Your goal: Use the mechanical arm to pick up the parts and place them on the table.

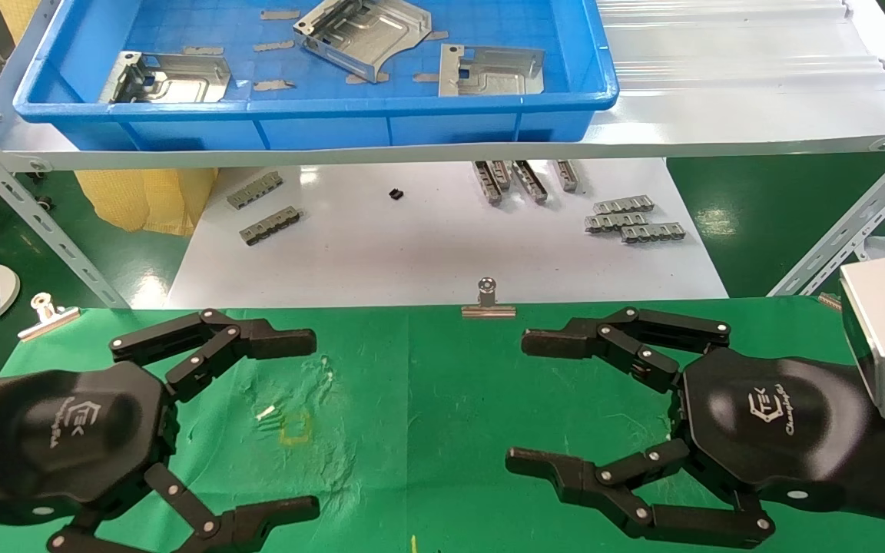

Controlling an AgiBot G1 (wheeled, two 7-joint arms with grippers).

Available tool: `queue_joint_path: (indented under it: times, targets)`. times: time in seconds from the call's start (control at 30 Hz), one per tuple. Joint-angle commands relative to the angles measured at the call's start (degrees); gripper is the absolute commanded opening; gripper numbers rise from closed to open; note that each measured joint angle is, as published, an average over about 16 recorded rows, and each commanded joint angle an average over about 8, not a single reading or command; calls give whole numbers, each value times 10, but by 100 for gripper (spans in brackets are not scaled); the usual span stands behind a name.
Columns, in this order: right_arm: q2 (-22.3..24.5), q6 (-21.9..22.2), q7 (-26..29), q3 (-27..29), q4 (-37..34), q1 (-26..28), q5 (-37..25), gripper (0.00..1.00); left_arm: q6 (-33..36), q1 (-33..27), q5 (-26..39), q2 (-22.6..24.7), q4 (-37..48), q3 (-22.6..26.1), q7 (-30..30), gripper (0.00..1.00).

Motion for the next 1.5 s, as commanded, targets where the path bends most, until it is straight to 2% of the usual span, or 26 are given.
queue_joint_path:
  times: [0.03,0.57,0.73,0.87,1.0,1.3,1.5]
  targets:
    - [0,0,0,0,0,0,0,0,0,0,0,0,0,0,0,100]
    - [0,0,0,0,0,0,0,0,0,-1,1,-1,-1,-1,1,100]
    - [0,0,0,0,0,0,0,0,-10,-27,14,3,2,-2,5,100]
    - [0,0,0,0,0,0,0,0,-26,-88,47,22,25,6,1,100]
    - [0,0,0,0,0,0,0,0,-42,-171,98,63,88,28,-2,100]
    - [0,0,0,0,0,0,0,0,-94,-376,231,198,330,91,39,100]
    - [0,0,0,0,0,0,0,0,-195,-474,297,288,499,118,69,100]
